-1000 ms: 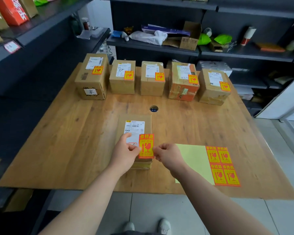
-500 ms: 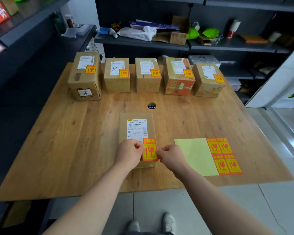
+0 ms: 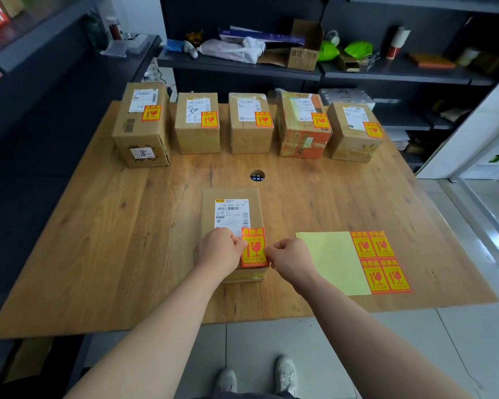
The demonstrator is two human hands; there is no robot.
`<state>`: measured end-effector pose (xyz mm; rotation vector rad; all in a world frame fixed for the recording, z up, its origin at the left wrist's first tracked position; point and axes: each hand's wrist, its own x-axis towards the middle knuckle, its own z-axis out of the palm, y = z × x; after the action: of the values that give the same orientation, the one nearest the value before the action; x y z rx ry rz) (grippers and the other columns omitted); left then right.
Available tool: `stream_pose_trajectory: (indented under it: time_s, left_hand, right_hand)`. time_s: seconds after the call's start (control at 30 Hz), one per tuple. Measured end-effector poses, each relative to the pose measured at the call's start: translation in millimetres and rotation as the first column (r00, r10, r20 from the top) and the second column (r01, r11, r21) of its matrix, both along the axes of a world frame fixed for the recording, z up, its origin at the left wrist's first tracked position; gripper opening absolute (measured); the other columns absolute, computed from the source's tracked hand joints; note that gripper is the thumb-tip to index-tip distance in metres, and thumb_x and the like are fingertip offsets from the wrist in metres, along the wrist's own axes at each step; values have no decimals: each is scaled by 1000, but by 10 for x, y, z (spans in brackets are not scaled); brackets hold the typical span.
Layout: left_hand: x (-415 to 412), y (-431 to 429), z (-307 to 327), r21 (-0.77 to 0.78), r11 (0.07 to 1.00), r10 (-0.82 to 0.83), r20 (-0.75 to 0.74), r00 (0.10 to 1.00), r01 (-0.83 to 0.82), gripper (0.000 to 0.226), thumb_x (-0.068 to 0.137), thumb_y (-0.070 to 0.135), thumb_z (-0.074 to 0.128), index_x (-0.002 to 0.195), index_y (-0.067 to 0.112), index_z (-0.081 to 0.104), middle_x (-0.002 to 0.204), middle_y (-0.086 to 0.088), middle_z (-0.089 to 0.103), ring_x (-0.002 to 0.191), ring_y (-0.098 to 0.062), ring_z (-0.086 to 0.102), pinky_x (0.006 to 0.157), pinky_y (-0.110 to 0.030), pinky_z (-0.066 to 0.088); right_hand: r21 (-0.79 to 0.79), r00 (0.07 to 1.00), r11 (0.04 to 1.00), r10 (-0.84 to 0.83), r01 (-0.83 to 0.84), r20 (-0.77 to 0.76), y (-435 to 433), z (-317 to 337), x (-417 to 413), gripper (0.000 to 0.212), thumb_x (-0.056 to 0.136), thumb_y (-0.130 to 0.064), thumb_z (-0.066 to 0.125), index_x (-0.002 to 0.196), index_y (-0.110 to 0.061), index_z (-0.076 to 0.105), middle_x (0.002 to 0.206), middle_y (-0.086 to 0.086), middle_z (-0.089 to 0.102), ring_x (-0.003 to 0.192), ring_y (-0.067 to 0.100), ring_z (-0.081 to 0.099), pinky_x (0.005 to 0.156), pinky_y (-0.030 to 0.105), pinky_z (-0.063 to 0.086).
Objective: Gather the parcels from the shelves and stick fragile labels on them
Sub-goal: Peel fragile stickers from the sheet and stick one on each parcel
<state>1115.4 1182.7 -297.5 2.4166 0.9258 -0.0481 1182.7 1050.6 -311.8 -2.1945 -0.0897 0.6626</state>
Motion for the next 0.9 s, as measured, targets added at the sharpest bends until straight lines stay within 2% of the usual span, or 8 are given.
stream_pose_trajectory:
  time_s: [0.1,0.2,0.43,0.67,0.83,0.9]
  left_hand:
    - [10,11,14,-18,1000,6,-15,1000,-6,45,88,39,59,51,17,47,58,6,53,52,-12,46,45,-25,27]
    - [15,14,28,-24,1000,-1,-34,999,0,48,87,38,60,48,16,46,53,6,46,51,-15,45,45,-25,27]
    - [36,12,41,-16,1000,-9,-46,999,8,38,88,40,60,57,19,54,74,1,61,67,-20,56,47,-25,31]
    - [37,21,24,-15,1000,10,-55,998,-11,41,87,40,60,53,18,52,60,5,50,56,-17,48,45,-25,27]
    - [65,32,22,-17,1000,-1,-58,998,0,29,86,40,61,70,17,66,79,2,66,71,-21,59,49,-25,34]
    - [74,35,10,-11,1000,0,-51,999,0,29,85,39,62,67,16,67,79,1,67,72,-21,60,51,-25,36]
  right_hand:
    - [-5,1000,1000,-5,5,-7,10,-13,8,28,89,-28,62,69,-9,65,66,2,65,53,10,55,43,21,38]
    - [-17,1000,1000,-5,5,-2,15,-33,17,28,88,-29,62,70,-8,67,68,4,67,56,11,57,44,22,41]
    - [-48,1000,999,-4,5,10,32,-52,47,30,86,-29,63,70,-5,68,69,8,69,55,14,59,46,25,47]
    - [-56,1000,998,-14,15,15,44,-76,63,30,83,-30,65,67,-4,68,66,8,69,60,18,64,52,30,52]
    - [-76,1000,997,-2,4,26,45,-84,65,37,80,-34,68,63,-1,65,58,8,62,52,16,53,47,27,43]
    - [-83,999,997,4,0,38,46,-78,63,37,79,-34,69,57,-6,61,52,3,56,48,15,49,43,23,39]
